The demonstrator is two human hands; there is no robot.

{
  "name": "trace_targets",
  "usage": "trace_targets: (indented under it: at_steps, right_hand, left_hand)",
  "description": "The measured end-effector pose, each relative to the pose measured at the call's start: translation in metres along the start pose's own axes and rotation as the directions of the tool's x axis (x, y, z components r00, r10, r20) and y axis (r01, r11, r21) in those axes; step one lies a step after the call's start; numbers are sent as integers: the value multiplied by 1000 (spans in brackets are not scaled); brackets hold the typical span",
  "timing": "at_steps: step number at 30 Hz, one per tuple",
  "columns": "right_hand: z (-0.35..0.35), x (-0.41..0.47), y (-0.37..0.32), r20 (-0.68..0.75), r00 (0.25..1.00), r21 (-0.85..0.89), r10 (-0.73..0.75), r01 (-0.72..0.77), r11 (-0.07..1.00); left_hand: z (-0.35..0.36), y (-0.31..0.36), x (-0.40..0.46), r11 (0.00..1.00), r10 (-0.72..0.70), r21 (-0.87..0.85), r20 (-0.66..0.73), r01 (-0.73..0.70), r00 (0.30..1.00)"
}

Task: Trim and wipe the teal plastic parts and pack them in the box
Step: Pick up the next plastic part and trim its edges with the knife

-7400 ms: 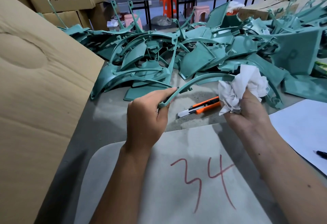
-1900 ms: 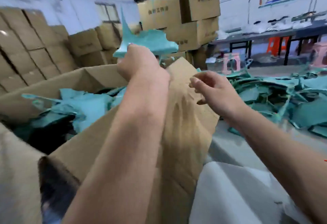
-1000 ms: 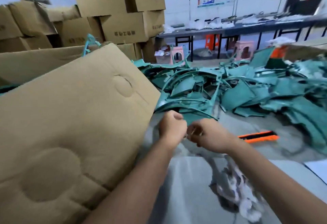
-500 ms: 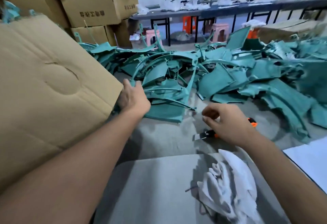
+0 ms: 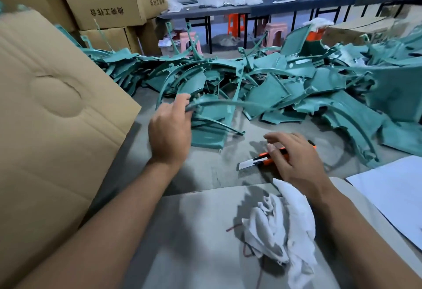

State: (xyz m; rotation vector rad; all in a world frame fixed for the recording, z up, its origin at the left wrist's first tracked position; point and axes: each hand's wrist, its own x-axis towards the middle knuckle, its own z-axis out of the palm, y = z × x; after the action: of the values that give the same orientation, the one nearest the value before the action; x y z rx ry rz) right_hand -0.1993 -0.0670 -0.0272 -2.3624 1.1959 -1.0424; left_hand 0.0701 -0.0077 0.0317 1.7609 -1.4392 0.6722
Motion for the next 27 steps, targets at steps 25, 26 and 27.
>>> trace_targets:
  at_steps: [25,26,27]
  right_hand:
    - [-13,-1,-14,-345,936,182,64,-1,983]
    - [-12,-3,-20,-342,937,269,69,27,963]
    - [-11,-5,-24,-337,940,315,63,49,948]
  left_hand:
    - [25,53,-61,159,-467,-725,543,670,698]
    - [26,53,-61,143,-477,-714,557,686,680]
    - [26,54,-60,126,-483,-709,567,693,667]
